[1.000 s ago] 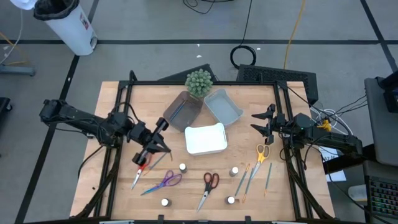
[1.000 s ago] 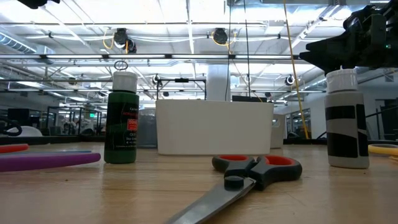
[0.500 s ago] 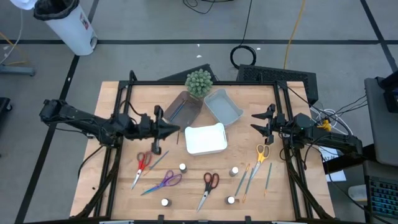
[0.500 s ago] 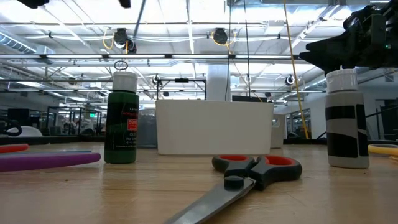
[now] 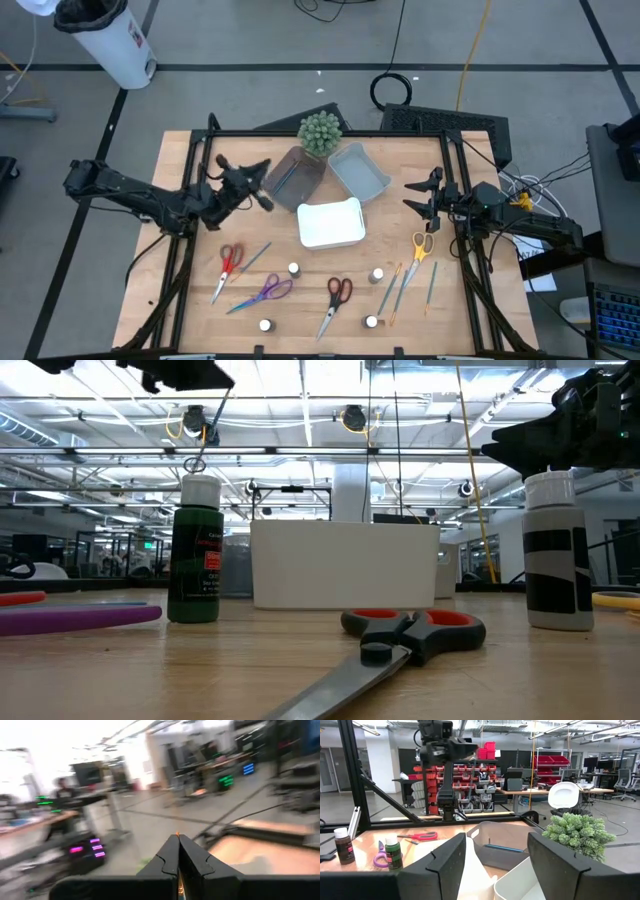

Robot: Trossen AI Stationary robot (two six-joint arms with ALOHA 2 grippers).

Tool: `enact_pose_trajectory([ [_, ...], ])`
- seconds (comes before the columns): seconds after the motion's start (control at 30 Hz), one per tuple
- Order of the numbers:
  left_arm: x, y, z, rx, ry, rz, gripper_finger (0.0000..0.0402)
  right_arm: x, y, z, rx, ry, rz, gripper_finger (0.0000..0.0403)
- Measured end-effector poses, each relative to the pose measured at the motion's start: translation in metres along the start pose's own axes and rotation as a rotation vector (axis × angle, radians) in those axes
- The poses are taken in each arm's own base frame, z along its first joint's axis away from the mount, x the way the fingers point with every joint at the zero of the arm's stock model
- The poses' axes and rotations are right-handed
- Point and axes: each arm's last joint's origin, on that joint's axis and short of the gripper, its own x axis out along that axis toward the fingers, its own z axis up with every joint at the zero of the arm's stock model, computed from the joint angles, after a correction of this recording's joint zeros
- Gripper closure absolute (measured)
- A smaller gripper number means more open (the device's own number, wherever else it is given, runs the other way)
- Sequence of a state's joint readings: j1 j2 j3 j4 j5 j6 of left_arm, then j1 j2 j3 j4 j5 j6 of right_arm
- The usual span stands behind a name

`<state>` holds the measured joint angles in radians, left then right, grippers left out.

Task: Pick & Place Paint Supplies
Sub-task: Put the blue paint brush into the black bin

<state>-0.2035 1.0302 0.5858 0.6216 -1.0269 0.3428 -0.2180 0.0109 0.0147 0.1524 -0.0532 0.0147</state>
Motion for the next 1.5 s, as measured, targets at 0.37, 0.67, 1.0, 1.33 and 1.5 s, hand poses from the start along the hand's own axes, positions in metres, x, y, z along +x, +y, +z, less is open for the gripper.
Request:
enact_pose_trajectory([
  [0.37,-0.003,0.012,-0.004,0.208,0.201,0.417,0.04,0.0,0.0,0.0,0.0,0.001,0.0,0.0197],
  [0.67,0.001,0.015,-0.009,0.308,0.271,0.504,0.04,0.0,0.0,0.0,0.0,0.0,0.0,0.0199],
  [1.0,0.01,0.015,-0.017,0.379,0.306,0.54,0.04,0.0,0.0,0.0,0.0,0.0,0.0,0.0197],
  [1.33,0.013,0.01,-0.021,0.425,0.32,0.533,0.04,0.0,0.0,0.0,0.0,0.0,0.0,0.0199],
  [1.5,0.013,0.01,-0.021,0.427,0.32,0.532,0.04,0.0,0.0,0.0,0.0,0.0,0.0,0.0196],
])
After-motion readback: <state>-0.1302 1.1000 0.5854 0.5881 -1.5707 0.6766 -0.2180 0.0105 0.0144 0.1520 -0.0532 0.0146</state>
